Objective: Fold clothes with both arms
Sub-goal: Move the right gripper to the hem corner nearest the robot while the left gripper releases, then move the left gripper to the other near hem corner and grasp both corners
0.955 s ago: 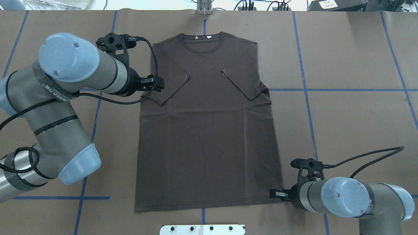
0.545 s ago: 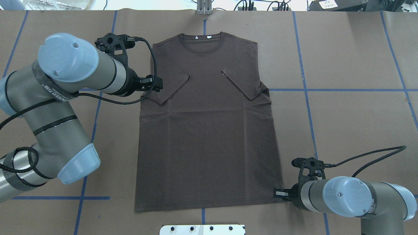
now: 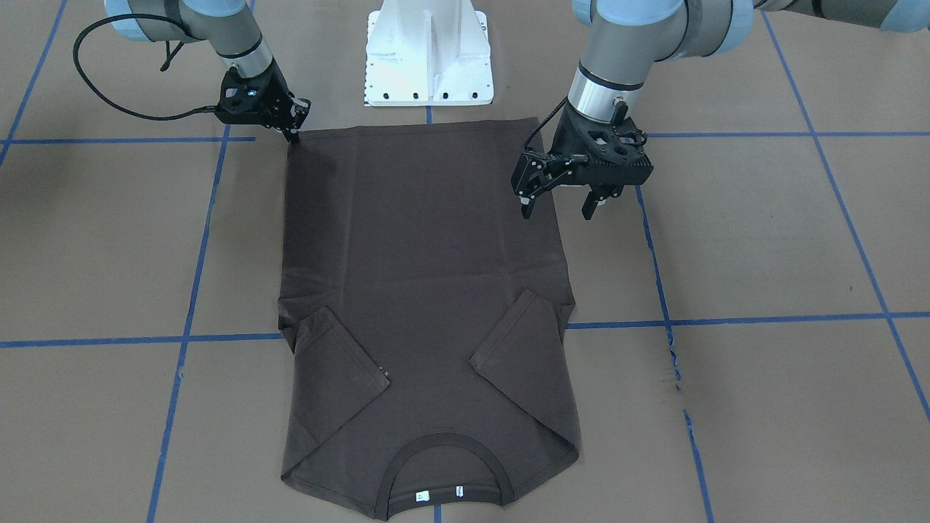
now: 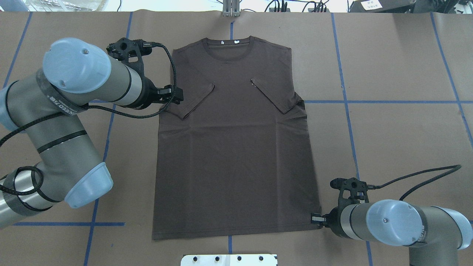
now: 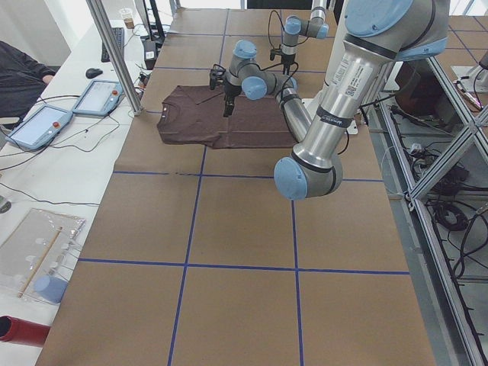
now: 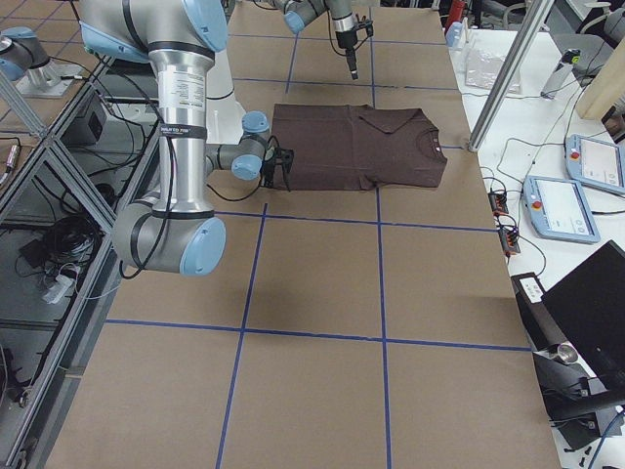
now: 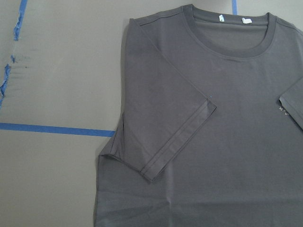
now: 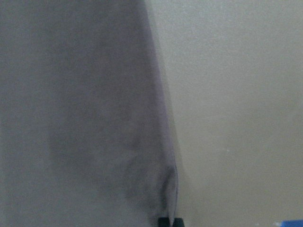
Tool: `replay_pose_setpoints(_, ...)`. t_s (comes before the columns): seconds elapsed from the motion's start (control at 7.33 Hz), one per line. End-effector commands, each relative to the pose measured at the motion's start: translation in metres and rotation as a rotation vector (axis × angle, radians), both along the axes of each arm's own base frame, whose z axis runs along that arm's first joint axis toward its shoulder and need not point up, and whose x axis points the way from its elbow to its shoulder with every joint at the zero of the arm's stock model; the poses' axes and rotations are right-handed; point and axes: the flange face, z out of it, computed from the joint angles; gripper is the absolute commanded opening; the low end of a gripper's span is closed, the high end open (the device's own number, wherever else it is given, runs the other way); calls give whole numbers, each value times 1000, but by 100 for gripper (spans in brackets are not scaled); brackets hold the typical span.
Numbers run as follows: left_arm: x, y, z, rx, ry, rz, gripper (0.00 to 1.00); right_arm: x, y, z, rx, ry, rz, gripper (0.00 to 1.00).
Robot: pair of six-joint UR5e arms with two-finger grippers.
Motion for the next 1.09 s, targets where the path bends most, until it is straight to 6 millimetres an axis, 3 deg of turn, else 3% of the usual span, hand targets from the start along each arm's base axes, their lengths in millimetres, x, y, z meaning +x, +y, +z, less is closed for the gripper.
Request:
replay_pose_setpoints(0.0, -2, 2, 19, -30, -20, -10, 100, 5, 1, -10, 5, -20, -1, 0)
replay_pose_setpoints(0.14, -10, 8, 37, -62, -25, -21, 100, 7, 1, -17, 20, -36, -11, 0)
replay_pose_setpoints(0.27, -27, 30, 52, -100, -13, -32, 100, 15, -5, -27, 57, -55, -43, 0)
replay_pose_setpoints(0.41, -31, 55, 67, -172, 18, -57, 100, 26, -12, -42, 117, -83, -87, 0)
replay_pose_setpoints(0.68, 37, 140, 95, -343, 58, -121, 100, 40, -27, -45, 194, -94, -188, 0)
replay_pose_setpoints(0.82, 66, 181, 95, -389, 68, -157, 100, 50, -40, -48, 221, -110, -227, 0)
replay_pose_setpoints(0.95, 89, 218, 101, -440, 51, -129, 100, 52, -38, -52, 223, -118, -232, 0)
